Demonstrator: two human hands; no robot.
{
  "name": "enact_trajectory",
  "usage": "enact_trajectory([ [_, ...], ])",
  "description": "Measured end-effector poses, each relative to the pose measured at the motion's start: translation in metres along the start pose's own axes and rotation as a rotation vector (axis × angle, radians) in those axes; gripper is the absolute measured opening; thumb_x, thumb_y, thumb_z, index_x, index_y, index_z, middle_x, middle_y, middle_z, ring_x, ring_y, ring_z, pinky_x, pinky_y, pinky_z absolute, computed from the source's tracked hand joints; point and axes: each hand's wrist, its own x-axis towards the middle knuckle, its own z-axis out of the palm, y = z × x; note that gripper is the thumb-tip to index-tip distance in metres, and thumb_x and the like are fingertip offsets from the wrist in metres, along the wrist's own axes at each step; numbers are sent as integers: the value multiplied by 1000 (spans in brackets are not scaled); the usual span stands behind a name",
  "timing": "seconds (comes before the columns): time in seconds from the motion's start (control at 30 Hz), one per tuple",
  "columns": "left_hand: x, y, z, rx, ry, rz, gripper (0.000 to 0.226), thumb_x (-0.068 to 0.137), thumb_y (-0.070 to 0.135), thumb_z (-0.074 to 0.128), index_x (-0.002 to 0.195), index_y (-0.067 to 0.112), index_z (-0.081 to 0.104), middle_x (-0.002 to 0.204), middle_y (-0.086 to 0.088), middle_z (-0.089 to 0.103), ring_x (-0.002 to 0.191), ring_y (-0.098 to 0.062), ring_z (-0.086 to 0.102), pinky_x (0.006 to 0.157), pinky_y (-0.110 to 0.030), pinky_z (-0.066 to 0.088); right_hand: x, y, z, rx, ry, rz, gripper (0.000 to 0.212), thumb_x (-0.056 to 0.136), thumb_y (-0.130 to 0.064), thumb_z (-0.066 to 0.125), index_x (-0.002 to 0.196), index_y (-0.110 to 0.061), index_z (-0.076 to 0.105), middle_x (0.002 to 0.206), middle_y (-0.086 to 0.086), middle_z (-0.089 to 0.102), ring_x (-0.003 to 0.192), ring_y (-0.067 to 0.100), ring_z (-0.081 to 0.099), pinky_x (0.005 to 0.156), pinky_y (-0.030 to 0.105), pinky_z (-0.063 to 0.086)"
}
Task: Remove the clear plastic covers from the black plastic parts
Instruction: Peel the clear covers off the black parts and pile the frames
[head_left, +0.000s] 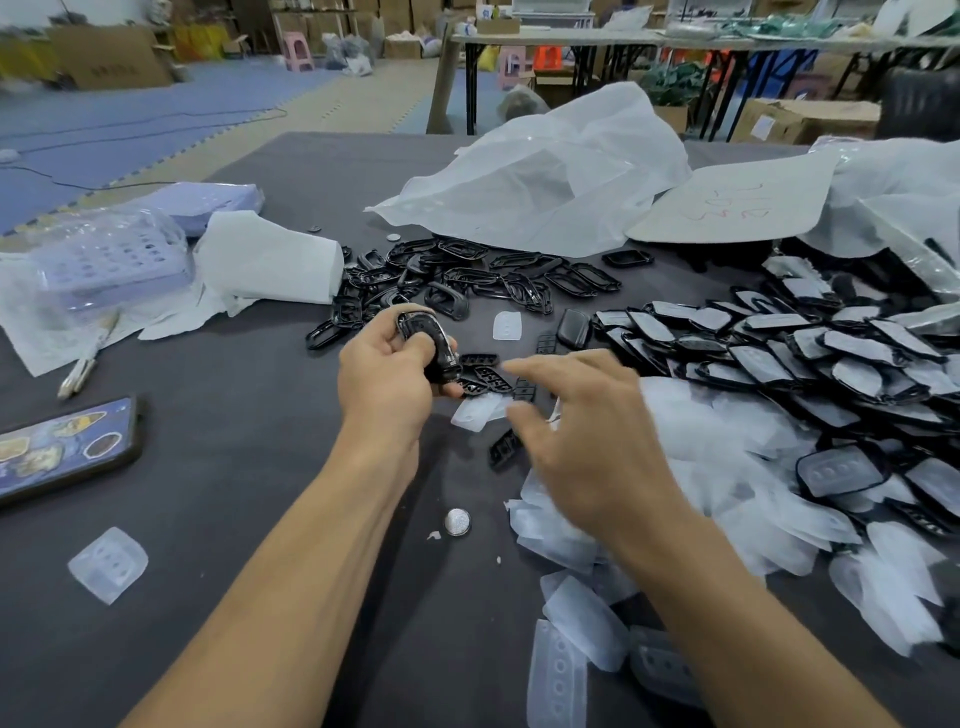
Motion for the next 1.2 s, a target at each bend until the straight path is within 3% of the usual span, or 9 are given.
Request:
enact_trajectory([
  [0.17,4,4,-5,-28,11,-5,35,97,-13,47,88,14,68,62,-2,70,51,-14,63,41,-25,48,-6,-19,29,-233,-225,-133,38,88,-36,65,124,-25,70,116,-8,70,116,22,51,103,32,26],
  [0.3,5,4,-4,-30,5,-28,35,97,-12,47,87,14,68,63,-3,68,51,-12,62,40,-24,47,-7,-18,28,-187,-131,-56,18,72,-12,83,83,-27,81,72,-9,60,88,23,61,87,28,42],
  [0.4,3,2,-1,-4,-5,-42,34,98,-9,49,91,17,69,73,-9,70,56,-17,61,43,-23,49,-4,-15,27,-230,-207,-53,19,79,-12,78,86,-28,81,80,-3,75,87,21,64,94,29,37],
  [0.53,5,2,-2,-4,9,-54,30,99,-6,50,95,16,70,80,-13,70,59,-20,61,48,-25,51,-3,-18,20,-122,-167,12,18,80,-29,82,98,-29,80,88,-3,72,100,21,60,102,32,35],
  [0.73,2,-1,1,17,6,-57,31,97,-7,50,96,15,71,83,-15,69,60,-17,63,48,-25,53,-4,-21,21,-207,-150,-58,15,82,-12,75,76,-25,73,67,-5,62,76,19,53,88,26,34],
  [0.8,1,-2,2,31,-2,-59,29,97,-7,50,97,13,71,83,-14,68,57,-15,63,49,-26,55,-5,-18,17,11,-49,67,15,89,-15,72,78,-25,71,68,-6,64,73,16,56,78,25,39],
  [0.97,-7,-5,9,74,-55,-56,29,97,-5,53,97,16,73,80,-9,70,61,-17,65,51,-27,57,5,-4,-6,941,128,516,20,95,2,60,96,-17,66,65,1,69,53,17,64,55,29,55],
  [1.07,-12,-8,14,119,-103,-24,30,97,-6,53,97,16,74,66,5,71,59,-11,66,49,-26,56,11,1,-17,1169,112,652,27,93,10,58,99,-13,69,66,4,69,55,18,70,52,24,56],
  [1.2,-18,-10,16,141,-145,-34,31,95,-6,56,96,19,75,71,2,76,63,-12,72,52,-28,59,12,5,-23,1176,96,722,25,85,11,68,81,-13,71,68,8,68,56,16,68,51,20,52],
])
